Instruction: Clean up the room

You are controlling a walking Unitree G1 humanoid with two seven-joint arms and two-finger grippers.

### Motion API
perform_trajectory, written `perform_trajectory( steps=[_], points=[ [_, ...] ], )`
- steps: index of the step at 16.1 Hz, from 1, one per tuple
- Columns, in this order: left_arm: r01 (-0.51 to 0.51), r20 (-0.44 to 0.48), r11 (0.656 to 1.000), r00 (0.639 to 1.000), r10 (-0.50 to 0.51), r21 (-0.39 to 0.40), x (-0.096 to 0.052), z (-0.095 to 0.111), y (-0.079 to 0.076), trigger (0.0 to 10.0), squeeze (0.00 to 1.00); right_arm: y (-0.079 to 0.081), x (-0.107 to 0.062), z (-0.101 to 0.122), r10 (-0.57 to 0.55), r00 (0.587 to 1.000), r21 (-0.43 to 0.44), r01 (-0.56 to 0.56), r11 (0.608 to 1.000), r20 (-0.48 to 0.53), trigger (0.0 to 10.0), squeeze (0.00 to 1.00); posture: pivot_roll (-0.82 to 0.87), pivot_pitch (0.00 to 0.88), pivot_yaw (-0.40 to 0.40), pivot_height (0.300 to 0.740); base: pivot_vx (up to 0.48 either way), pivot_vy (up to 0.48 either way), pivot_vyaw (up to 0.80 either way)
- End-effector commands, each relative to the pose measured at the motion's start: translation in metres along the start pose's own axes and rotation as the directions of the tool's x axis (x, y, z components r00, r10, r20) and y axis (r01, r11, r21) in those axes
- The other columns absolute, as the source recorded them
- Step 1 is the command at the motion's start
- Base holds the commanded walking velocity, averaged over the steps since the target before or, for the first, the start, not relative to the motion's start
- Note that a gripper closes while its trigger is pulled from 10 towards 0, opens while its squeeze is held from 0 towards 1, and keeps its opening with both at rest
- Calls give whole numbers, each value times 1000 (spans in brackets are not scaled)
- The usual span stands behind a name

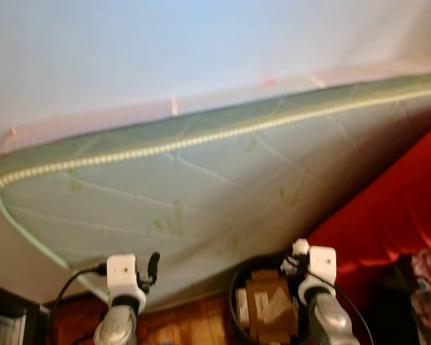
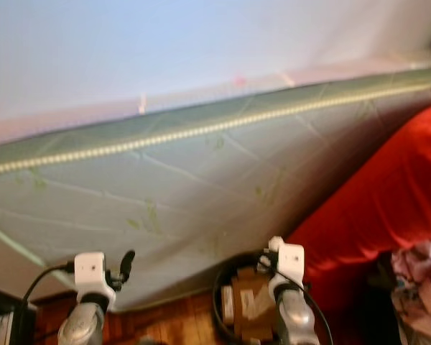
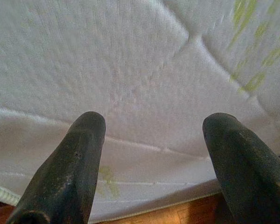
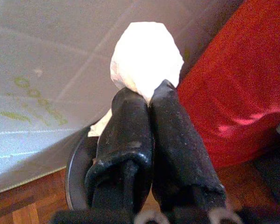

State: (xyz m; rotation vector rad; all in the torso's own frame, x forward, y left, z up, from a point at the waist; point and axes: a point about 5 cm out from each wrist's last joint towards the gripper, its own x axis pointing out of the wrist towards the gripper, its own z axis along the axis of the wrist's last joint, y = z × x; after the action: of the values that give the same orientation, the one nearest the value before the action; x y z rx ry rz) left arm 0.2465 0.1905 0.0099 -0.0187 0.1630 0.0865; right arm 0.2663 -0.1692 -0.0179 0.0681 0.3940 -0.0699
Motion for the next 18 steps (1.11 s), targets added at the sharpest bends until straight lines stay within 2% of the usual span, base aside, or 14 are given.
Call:
perform_trajectory(
  steps=[1,13,18],
  points=[
    [-14,-34,1000,999,13,-13,-4,-7,3,10000,0,-1,-4,-8,-1,1000,-6,1,1000,-26,10000,0,45,132,-14,662,0,0,0],
    [-10,-27,1000,1000,10,-17,-3,-6,2,10000,0,-1,-1,-9,-12,997,4,12,1000,-73,10000,0,48,141,-11,662,0,0,0],
    [-5,19,1000,1000,6,-22,-8,4,0,10000,0,5,8,2,-14,995,9,15,1000,-100,10000,0,85,204,2,662,0,0,0]
  ],
)
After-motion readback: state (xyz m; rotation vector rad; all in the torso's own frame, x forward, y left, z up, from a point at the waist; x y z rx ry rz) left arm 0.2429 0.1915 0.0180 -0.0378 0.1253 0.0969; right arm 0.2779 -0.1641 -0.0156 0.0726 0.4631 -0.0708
